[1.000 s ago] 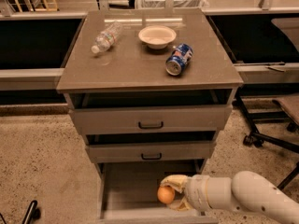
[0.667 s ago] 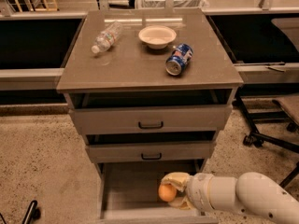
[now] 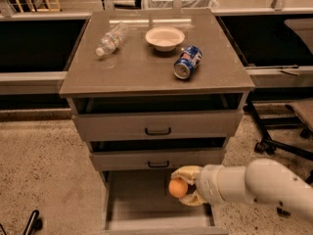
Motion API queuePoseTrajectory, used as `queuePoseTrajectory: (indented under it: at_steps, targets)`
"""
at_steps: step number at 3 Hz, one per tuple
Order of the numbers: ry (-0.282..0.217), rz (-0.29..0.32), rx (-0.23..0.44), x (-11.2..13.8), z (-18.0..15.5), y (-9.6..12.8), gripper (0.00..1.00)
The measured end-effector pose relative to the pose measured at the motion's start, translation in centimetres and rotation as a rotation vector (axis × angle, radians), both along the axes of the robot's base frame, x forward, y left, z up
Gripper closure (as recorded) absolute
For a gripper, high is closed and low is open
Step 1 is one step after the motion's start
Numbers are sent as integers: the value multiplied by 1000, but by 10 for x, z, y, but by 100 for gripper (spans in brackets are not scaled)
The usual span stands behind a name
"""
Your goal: Pick orange from bottom drawer and place on counter
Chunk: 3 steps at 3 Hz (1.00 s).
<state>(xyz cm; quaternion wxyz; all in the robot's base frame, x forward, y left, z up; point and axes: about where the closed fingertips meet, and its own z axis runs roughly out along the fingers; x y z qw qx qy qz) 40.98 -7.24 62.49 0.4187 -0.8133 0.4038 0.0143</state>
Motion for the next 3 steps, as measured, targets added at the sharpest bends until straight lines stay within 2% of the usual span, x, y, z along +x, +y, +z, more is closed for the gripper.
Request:
queuePoseTrajectory:
  at_steps: [1,2,3]
  targets:
    - [83,-53,14,43,64,0,100]
    - [153,-57,49,75,125,-3,100]
    - [146,-30,56,83,153,-7,100]
